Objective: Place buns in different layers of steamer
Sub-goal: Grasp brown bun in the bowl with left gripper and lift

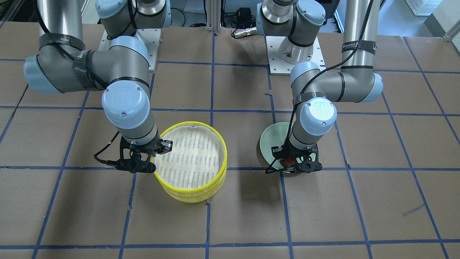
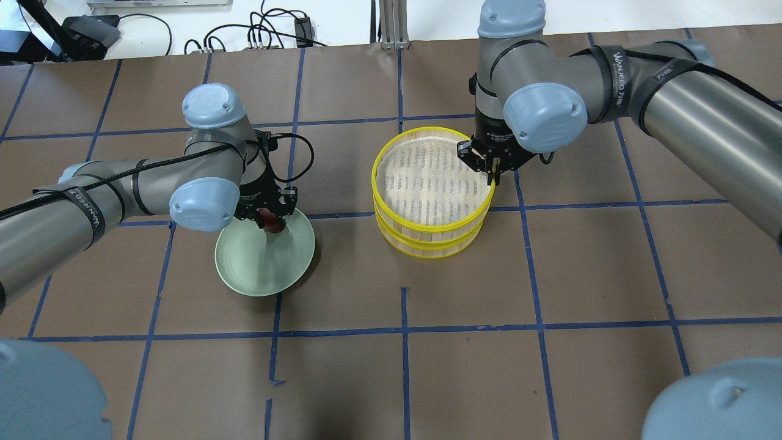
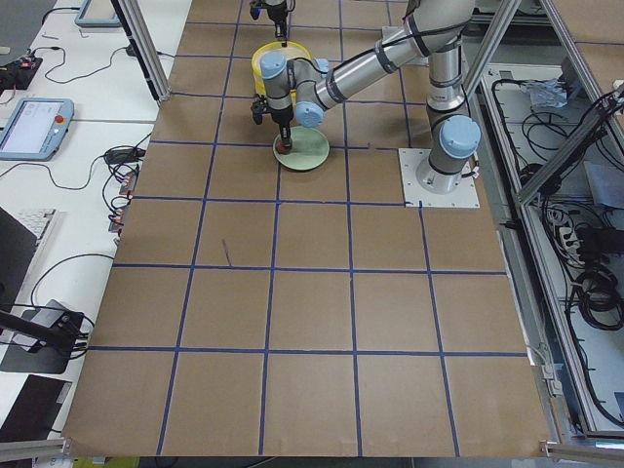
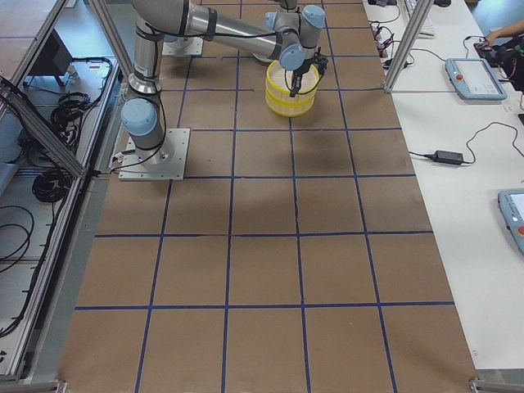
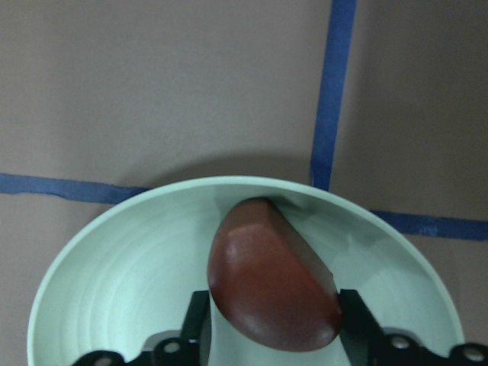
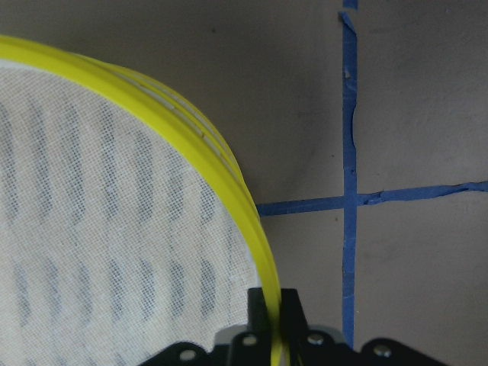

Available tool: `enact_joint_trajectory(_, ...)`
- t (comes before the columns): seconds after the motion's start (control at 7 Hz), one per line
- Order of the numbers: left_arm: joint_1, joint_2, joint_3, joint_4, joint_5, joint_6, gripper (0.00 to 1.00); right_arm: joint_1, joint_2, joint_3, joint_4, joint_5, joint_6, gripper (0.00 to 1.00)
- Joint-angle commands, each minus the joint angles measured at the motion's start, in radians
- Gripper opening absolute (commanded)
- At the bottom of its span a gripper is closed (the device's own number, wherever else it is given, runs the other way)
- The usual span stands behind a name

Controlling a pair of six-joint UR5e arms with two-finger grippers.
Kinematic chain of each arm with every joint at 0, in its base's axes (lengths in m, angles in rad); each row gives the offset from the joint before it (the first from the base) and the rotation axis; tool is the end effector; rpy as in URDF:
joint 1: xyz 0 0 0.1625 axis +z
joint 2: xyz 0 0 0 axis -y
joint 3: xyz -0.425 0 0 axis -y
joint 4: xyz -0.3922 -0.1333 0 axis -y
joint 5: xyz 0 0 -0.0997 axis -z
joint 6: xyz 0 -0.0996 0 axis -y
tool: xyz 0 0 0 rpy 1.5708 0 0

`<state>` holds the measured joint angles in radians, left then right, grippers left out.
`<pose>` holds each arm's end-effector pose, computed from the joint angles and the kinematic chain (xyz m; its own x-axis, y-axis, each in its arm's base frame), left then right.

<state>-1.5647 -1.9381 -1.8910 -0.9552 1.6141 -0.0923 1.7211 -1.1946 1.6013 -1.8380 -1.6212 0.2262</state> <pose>-0.1256 -0.5488 0.2038 -0.9942 -0.0949 -0.0496 -0.0981 0.9929 0.0676 0.2169 -0.5753 0.2903 -0.9945 0.0671 0.0798 0.0767 0.9893 0.1243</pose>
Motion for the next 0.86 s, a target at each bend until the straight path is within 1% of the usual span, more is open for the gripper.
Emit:
enact_joint_trajectory(0.0, -0.001, 0.016, 0.057, 0.029, 0.001, 0.005, 0.0, 0.0, 0.0, 0.008, -0.001, 0.007, 0.004, 0.09)
enact_joint_trajectory(0.14, -0.005, 0.034, 0.097, -0.008, 0.003, 0.002, 0.0, 0.0, 0.0, 0.008, -0.001, 0.009, 0.004, 0.09)
enact_joint_trajectory(0.29, -0.015, 0.062, 0.125, -0.069, -0.005, -0.006, 0.0, 0.0, 0.0, 0.008, -0.001, 0.009, 0.005, 0.11)
enact_joint_trajectory(0.43, -0.032, 0.08, 0.139, -0.085, -0.016, -0.007, 0.0, 0.0, 0.0, 0.009, 0.0, 0.006, 0.004, 0.38)
enact_joint_trajectory(0.57, -0.052, 0.09, 0.151, -0.086, -0.017, -0.009, 0.0, 0.0, 0.0, 0.017, -0.001, 0.009, 0.004, 0.89)
enact_joint_trajectory(0.71, -0.063, 0.09, 0.164, -0.086, -0.017, -0.009, 0.01, 0.0, -0.006, 0.019, -0.001, 0.009, 0.005, 0.97)
